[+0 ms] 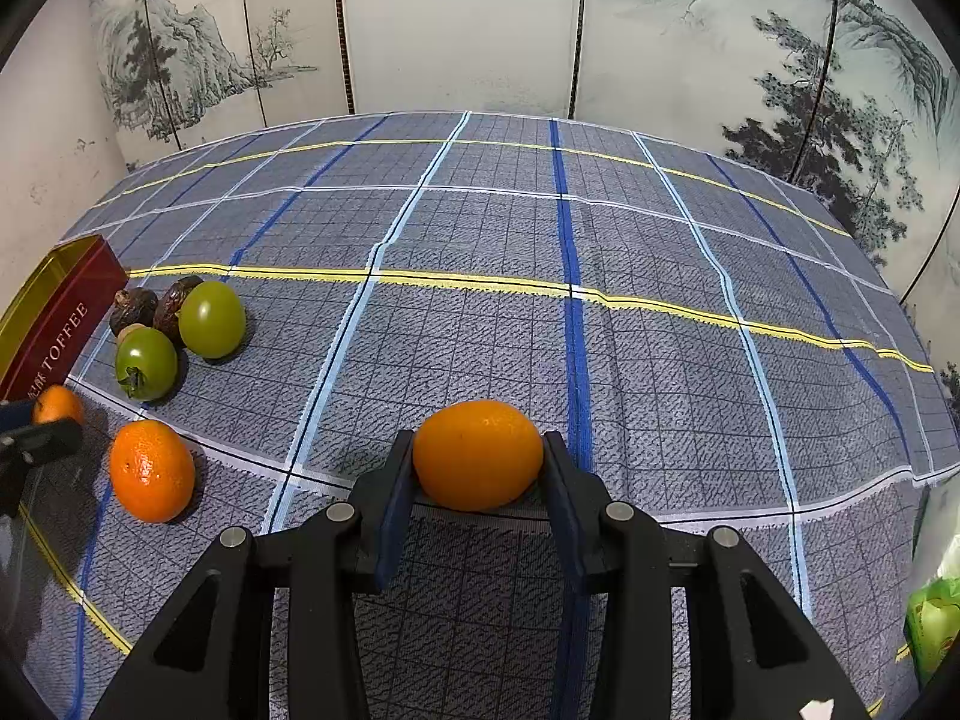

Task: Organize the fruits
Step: 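Grasp the mandarin orange with the left gripper while the right gripper holds its orange, then lower the mandarin into the tin tray and open the left gripper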

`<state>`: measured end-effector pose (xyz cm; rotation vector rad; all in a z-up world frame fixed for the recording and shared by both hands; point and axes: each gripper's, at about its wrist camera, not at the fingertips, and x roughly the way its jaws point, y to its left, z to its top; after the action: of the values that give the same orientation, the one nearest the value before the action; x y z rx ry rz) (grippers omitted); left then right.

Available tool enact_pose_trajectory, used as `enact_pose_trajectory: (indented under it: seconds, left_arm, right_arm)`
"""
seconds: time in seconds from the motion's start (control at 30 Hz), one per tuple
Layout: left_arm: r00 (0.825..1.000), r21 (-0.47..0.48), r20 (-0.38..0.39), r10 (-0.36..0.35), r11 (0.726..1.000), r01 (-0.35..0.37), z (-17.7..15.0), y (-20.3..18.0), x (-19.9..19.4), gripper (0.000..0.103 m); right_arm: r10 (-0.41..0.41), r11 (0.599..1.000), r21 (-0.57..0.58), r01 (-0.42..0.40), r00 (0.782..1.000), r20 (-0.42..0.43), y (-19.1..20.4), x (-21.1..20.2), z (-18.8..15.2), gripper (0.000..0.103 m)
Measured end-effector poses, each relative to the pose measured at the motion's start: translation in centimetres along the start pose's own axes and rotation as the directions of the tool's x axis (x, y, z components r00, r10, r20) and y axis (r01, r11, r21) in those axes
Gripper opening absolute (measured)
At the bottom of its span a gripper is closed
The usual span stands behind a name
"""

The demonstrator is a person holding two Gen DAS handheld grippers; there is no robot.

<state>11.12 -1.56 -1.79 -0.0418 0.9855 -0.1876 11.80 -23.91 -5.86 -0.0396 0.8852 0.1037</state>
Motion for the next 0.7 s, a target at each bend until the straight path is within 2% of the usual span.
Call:
enact_pose_trajectory:
  seconds: [0.23,0.37,0.53,0.7]
  left_arm:
    - [0.998,-0.033,0.058,0.024,0.999,-0.022,1.1,3.1,-3.3,0.038]
    - [0.993,-0.069,0.073,0.088,0.994,-0.083,1.7,6.4,-4.3,0.038]
    - [0.982,-0.126,0.062,0.178,0.977,-0.169,1.5,11.2,-4.5,0.038]
    - [0.970,-0.167,0.017,0.242,0.957,-0.236,1.0,15.2,-3.6,0.038]
  right_arm:
    - [0.000,1.000,0.000,0.000,1.000,0.000,0.0,0.0,0.0,0.038]
    - [0.000,1.000,0.000,0.000,1.000,0.000,0.0,0.0,0.0,0.038]
    - [0.001,1.000,0.000,-0.001,1.000,0.001,0.0,0.0,0.0,0.038]
    - [0.001,1.000,0.000,-0.001,1.000,0.001,0.0,0.0,0.0,0.038]
